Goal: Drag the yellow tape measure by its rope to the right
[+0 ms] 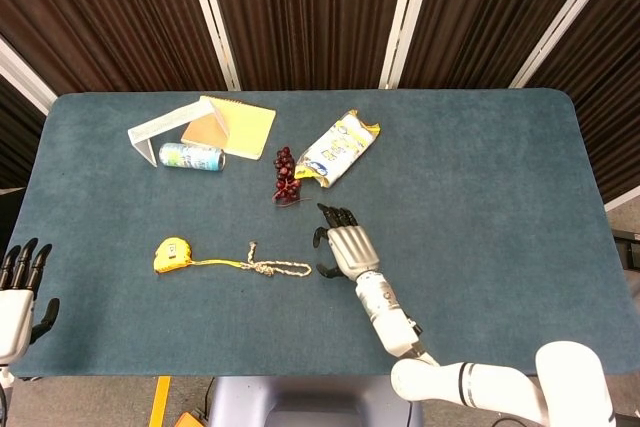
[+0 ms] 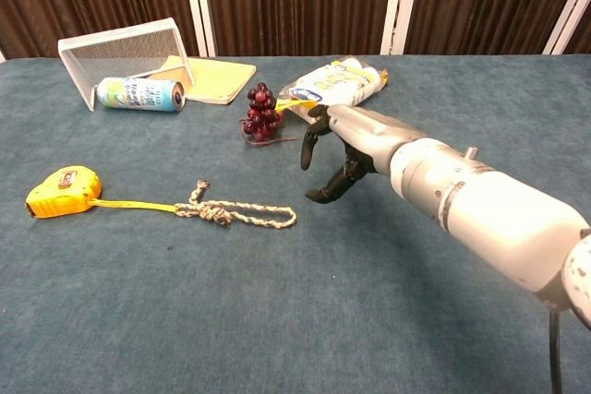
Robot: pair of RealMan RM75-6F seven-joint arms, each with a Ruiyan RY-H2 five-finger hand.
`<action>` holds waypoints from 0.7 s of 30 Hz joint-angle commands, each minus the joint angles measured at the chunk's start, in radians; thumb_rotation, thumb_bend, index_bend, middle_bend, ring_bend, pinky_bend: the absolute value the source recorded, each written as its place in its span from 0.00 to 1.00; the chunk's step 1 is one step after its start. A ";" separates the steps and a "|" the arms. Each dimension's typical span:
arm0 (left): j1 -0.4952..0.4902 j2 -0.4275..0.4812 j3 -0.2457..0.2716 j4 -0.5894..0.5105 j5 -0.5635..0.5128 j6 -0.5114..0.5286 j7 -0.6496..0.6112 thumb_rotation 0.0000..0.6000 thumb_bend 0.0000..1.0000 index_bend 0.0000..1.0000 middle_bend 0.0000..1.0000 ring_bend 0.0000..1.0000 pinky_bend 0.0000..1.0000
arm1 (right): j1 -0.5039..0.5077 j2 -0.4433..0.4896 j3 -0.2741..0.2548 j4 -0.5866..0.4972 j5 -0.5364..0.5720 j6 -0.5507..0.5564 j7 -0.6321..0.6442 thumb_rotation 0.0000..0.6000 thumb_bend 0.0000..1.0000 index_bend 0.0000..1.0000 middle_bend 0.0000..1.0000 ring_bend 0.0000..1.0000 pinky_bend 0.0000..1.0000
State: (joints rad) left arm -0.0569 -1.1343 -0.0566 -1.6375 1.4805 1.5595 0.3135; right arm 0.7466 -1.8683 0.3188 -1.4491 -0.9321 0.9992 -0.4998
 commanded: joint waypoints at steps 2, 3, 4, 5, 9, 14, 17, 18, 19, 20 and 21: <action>0.002 0.004 -0.001 -0.003 -0.005 -0.001 -0.005 1.00 0.41 0.02 0.00 0.00 0.03 | 0.010 -0.014 -0.005 0.017 0.024 -0.004 -0.006 1.00 0.36 0.56 0.12 0.09 0.00; 0.002 0.005 -0.002 -0.004 -0.006 0.001 -0.006 1.00 0.40 0.02 0.00 0.00 0.03 | 0.016 -0.023 -0.003 0.027 0.033 -0.007 -0.006 1.00 0.36 0.56 0.12 0.09 0.00; 0.003 0.006 -0.003 -0.006 -0.007 0.002 -0.007 1.00 0.40 0.02 0.00 0.00 0.03 | 0.023 -0.034 -0.002 0.041 0.042 -0.011 -0.005 1.00 0.36 0.56 0.12 0.09 0.00; 0.004 0.006 -0.003 -0.005 -0.007 0.003 -0.008 1.00 0.40 0.02 0.00 0.00 0.03 | 0.027 -0.042 -0.001 0.050 0.047 -0.014 -0.003 1.00 0.36 0.56 0.12 0.09 0.00; 0.007 0.008 -0.007 0.001 0.002 0.018 -0.021 1.00 0.40 0.02 0.00 0.00 0.03 | 0.046 -0.077 -0.004 0.093 0.059 -0.027 0.005 1.00 0.36 0.56 0.12 0.09 0.00; 0.007 0.010 -0.007 0.001 -0.002 0.014 -0.024 1.00 0.40 0.02 0.00 0.00 0.02 | 0.064 -0.116 -0.008 0.148 0.057 -0.032 0.017 1.00 0.36 0.57 0.12 0.09 0.00; 0.008 0.012 -0.009 0.002 -0.003 0.016 -0.031 1.00 0.40 0.02 0.00 0.00 0.02 | 0.071 -0.130 -0.005 0.172 0.062 -0.036 0.022 1.00 0.36 0.58 0.12 0.09 0.00; 0.009 0.012 -0.010 0.001 -0.002 0.019 -0.033 1.00 0.40 0.02 0.00 0.00 0.02 | 0.073 -0.133 -0.005 0.177 0.063 -0.037 0.024 1.00 0.36 0.58 0.12 0.09 0.00; 0.011 0.013 -0.010 0.001 -0.001 0.023 -0.035 1.00 0.40 0.02 0.00 0.00 0.02 | 0.074 -0.137 -0.004 0.181 0.062 -0.036 0.028 1.00 0.36 0.58 0.12 0.09 0.00; 0.011 0.013 -0.011 0.001 0.000 0.025 -0.036 1.00 0.40 0.02 0.00 0.00 0.02 | 0.075 -0.140 -0.004 0.184 0.062 -0.036 0.030 1.00 0.36 0.59 0.12 0.09 0.00; 0.012 0.013 -0.011 0.001 0.000 0.027 -0.036 1.00 0.40 0.02 0.00 0.00 0.02 | 0.076 -0.143 -0.005 0.187 0.061 -0.037 0.033 1.00 0.37 0.60 0.12 0.09 0.00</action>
State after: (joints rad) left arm -0.0450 -1.1214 -0.0675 -1.6365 1.4806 1.5862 0.2774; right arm 0.8215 -2.0102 0.3141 -1.2632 -0.8707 0.9625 -0.4678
